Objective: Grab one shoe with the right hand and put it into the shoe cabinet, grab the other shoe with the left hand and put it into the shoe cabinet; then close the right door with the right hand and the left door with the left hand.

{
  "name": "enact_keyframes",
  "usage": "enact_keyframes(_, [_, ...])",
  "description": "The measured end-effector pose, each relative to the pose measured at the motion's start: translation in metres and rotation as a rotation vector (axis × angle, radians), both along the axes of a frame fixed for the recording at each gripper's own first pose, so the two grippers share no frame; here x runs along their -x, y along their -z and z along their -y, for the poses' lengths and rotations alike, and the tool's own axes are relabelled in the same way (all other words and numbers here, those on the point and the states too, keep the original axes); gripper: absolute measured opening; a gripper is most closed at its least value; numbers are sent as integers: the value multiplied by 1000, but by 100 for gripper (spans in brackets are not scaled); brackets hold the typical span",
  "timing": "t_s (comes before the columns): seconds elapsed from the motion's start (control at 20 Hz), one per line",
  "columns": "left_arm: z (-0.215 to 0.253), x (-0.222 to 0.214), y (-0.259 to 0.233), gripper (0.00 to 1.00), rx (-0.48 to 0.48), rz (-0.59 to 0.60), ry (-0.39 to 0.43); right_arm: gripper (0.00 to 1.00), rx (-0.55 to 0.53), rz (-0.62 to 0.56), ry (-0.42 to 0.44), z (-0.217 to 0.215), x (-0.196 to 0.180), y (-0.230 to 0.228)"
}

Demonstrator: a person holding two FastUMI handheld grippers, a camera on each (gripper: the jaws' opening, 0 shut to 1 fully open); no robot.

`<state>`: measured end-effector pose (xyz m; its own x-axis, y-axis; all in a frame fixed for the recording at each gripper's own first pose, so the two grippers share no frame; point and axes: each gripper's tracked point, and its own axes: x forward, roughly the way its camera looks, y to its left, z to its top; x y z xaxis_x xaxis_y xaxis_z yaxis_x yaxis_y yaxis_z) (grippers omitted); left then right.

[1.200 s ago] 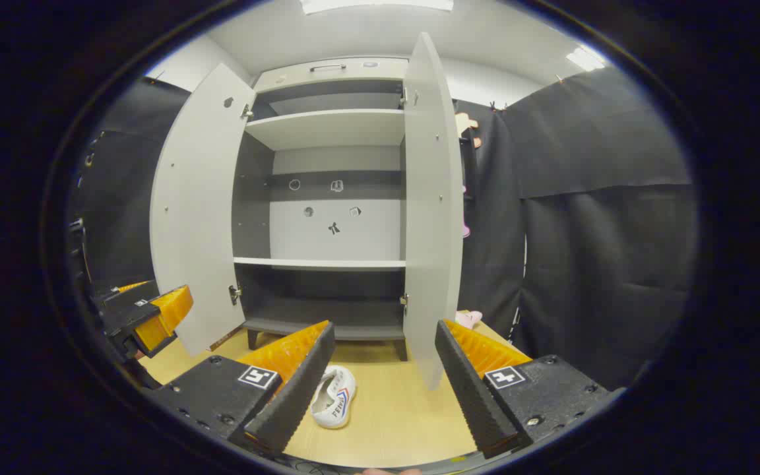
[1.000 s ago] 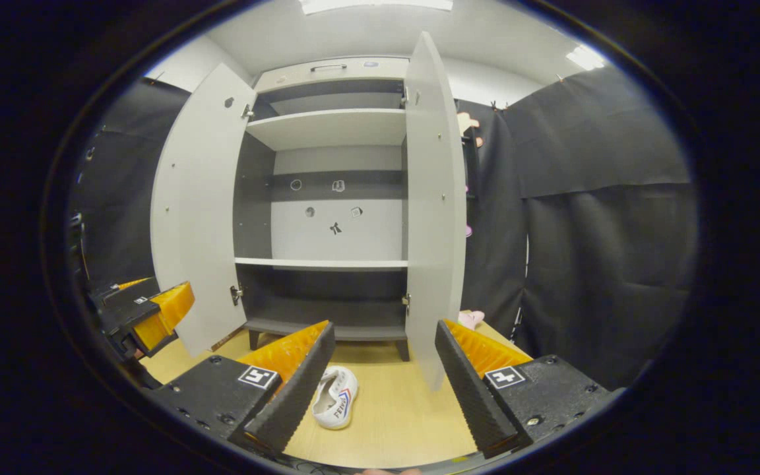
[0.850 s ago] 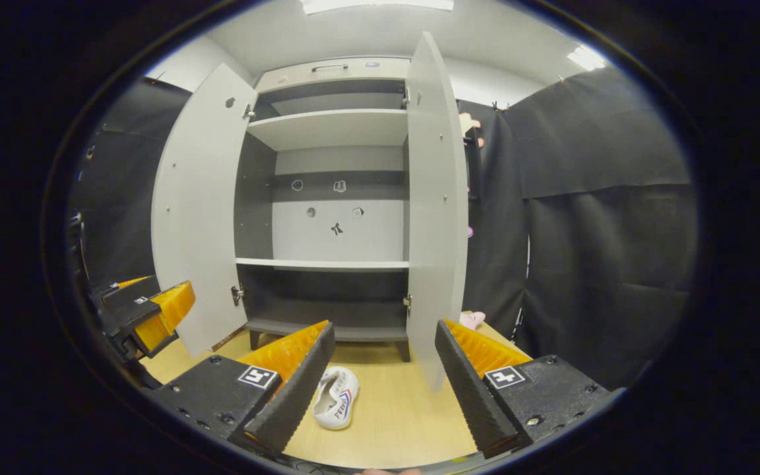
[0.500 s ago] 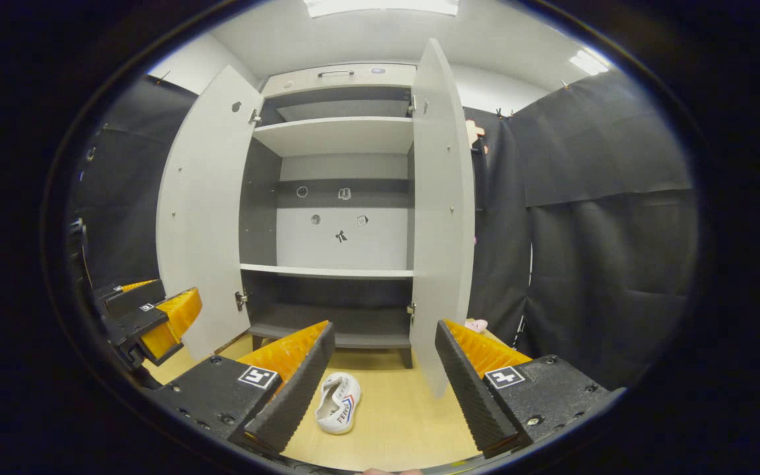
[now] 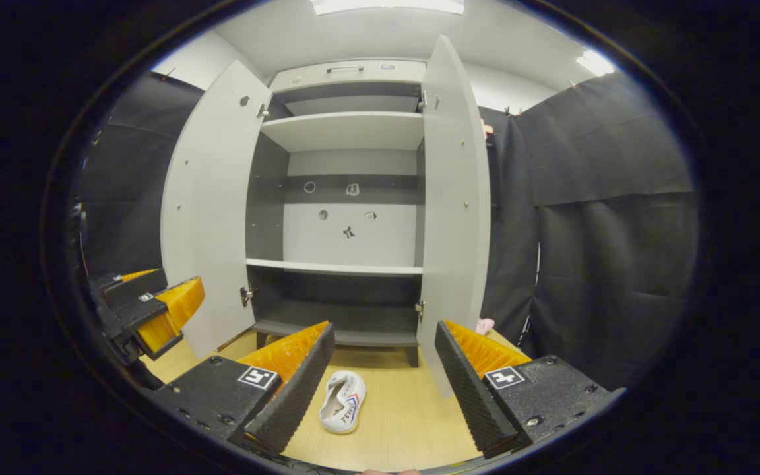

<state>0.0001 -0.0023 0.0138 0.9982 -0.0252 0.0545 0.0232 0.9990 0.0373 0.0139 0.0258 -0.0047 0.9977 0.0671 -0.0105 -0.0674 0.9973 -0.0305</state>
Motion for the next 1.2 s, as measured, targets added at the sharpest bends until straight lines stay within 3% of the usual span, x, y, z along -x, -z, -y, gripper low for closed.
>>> enact_keyframes(0.3, [-12,3,1,95,-4,-3,-21,99,9,-114,-103,-38,-24,47])
enact_keyframes(0.75, [-42,9,14,95,-3,-37,-66,99,27,-369,-203,-92,-69,156])
enact_keyframes(1.2, [-68,5,24,95,-10,-55,-94,83,33,-589,-204,-113,-118,250])
